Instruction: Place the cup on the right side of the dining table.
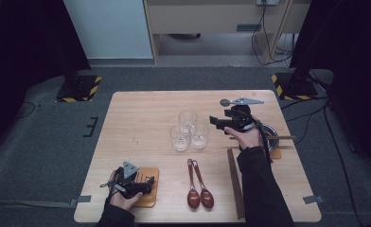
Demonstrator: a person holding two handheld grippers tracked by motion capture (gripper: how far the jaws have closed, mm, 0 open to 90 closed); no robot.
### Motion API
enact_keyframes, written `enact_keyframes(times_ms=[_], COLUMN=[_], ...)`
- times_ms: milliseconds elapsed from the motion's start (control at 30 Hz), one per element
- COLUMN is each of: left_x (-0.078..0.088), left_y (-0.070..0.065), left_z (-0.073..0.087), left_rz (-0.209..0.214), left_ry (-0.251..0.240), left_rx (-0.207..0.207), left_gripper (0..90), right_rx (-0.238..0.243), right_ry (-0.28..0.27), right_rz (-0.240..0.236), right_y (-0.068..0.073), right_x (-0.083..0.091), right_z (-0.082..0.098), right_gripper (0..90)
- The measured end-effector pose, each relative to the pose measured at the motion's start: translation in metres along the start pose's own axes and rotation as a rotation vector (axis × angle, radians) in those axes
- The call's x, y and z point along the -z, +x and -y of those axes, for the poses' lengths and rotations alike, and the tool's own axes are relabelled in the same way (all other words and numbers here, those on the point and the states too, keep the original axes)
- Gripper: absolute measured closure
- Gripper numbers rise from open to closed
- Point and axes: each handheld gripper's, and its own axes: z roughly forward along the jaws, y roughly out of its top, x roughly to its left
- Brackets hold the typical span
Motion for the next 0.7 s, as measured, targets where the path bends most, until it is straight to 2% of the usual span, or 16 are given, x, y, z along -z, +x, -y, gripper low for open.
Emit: enact_keyframes(times_ms=[167,333,700], left_x=[0.000,0.000,0.000], left_y=[0.000,0.000,0.000], left_z=[0.000,0.000,0.000], left_rz=[-0.002,-0.003,-0.003], left_ry=[0.000,0.001,0.001], left_rx=[-0.002,-0.003,-0.003], left_gripper=[0.3,0.3,0.2], right_rx=[0.017,0.010,-0.002], right_ry=[0.013,0.026,0.067], right_rz=[-0.001,-0.017,-0.018], right_y=[0.005,0.011,0.011], right_x=[-0.007,-0.020,-0.040], right_z=[-0.003,-0.006,0.000], right_gripper=[25.4,26.1,28.4])
